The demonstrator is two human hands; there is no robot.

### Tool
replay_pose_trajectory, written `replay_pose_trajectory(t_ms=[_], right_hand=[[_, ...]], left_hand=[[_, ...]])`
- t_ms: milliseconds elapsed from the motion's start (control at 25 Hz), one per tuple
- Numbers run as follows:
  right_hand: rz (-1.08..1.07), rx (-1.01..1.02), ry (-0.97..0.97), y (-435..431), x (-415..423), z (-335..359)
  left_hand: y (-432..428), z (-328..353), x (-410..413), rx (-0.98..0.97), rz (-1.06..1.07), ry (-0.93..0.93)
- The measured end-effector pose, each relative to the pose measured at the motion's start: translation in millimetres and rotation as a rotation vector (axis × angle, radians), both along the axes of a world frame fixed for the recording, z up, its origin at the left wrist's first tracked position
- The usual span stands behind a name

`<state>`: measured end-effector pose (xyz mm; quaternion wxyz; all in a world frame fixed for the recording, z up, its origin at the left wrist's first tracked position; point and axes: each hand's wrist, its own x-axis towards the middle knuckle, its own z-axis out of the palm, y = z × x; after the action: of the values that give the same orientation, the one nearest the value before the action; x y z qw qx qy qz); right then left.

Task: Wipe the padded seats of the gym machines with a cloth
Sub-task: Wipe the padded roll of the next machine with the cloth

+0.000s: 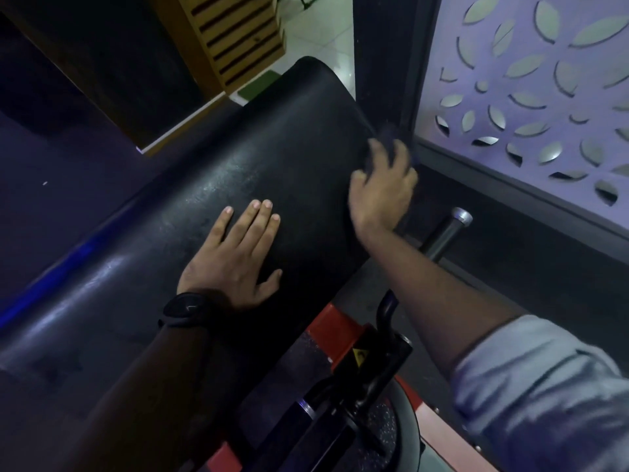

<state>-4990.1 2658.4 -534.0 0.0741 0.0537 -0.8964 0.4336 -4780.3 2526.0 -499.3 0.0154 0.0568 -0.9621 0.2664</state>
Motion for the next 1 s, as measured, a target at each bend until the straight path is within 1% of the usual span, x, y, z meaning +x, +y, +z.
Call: replay_pose_trajectory(t_ms=[40, 80, 120, 160, 200, 240, 320, 360, 400, 440, 480, 520, 560, 600, 640, 680, 760, 800, 840, 880, 920, 960, 1000], right_hand=[[0.171, 0.121, 0.174, 3.8, -0.8, -4.5], [0.214, 0.134, 0.194, 6.9, -13.7, -8.4], [0.113, 0.026, 0.067, 6.5, -28.2, -4.8], [-0.044, -0.081, -0.119, 3.6, -34.5, 1.8], [-0.139, -0.109, -0.24, -2.1, -29.5, 11.6], [-0.113, -0.042, -0.164, -9.9, -18.4, 16.6], [0.182, 0.086, 0.179, -13.0, -1.6, 10.6], [0.234, 0.106, 0.221, -10.9, -6.6, 5.7], [0.166, 0.044, 0.135, -12.2, -16.2, 7.4], [0.018, -0.07, -0.026, -17.1, -24.1, 14.4], [-0.108, -0.141, -0.182, -24.7, -22.6, 23.1], [-0.135, -0.102, -0.19, -33.7, -14.9, 34.1], [-0.043, -0.018, -0.042, -39.8, -6.4, 36.1], [0.127, 0.067, 0.168, -37.7, -2.5, 30.0], [0.255, 0.138, 0.286, -32.1, -10.5, 25.8], [0.268, 0.123, 0.275, -27.5, -24.9, 25.0], [0.038, -0.064, -0.02, -29.8, -41.3, 37.3], [-0.028, -0.076, -0.103, -37.2, -33.7, 48.6], [0.022, 0.003, 0.007, -46.2, -23.2, 53.7], [0.189, 0.084, 0.23, -49.1, -15.1, 50.2], [0.365, 0.165, 0.397, -46.6, -18.2, 47.9], [0.423, 0.173, 0.427, -46.4, -30.0, 47.3], [0.35, 0.075, 0.294, -49.8, -39.3, 53.0]], left_hand=[[0.1, 0.2, -0.5, 0.002, 0.004, 0.002], [0.0, 0.3, -0.8, 0.0, 0.007, 0.003], [-0.2, -0.1, -1.1, -0.003, 0.004, 0.004], [-0.2, -0.5, -1.0, -0.003, 0.0, 0.004], [0.3, -0.8, -0.4, -0.004, 0.001, 0.0], [0.6, -1.0, -0.3, -0.005, 0.002, -0.005], [0.2, -0.4, -1.1, -0.011, 0.006, -0.004], [0.6, 0.0, -0.5, -0.011, 0.008, -0.006], [0.5, -0.2, -0.2, -0.01, 0.006, -0.009], [-0.1, -0.5, -0.7, -0.009, 0.003, -0.01], [0.1, -0.7, -0.9, -0.006, 0.001, -0.009], [0.2, -0.6, -1.2, 0.0, 0.0, -0.007], [0.1, -0.7, -1.1, 0.007, 0.001, -0.005], [-0.1, -1.0, -0.8, 0.014, 0.002, 0.002], [-0.5, -0.9, -1.2, 0.017, 0.001, 0.01], [-0.7, -0.8, -1.1, 0.019, 0.0, 0.011], [-0.9, -1.5, -1.2, 0.024, -0.01, 0.011], [-1.0, -1.8, -0.7, 0.026, -0.013, 0.014], [-0.9, -1.6, -0.4, 0.027, -0.013, 0.016], [-0.3, -1.3, -0.5, 0.03, -0.011, 0.016], [-0.5, -1.0, -1.5, 0.032, -0.008, 0.02], [-1.2, -0.9, -1.6, 0.031, -0.007, 0.023], [-2.1, -1.6, -1.1, 0.027, -0.014, 0.028]])
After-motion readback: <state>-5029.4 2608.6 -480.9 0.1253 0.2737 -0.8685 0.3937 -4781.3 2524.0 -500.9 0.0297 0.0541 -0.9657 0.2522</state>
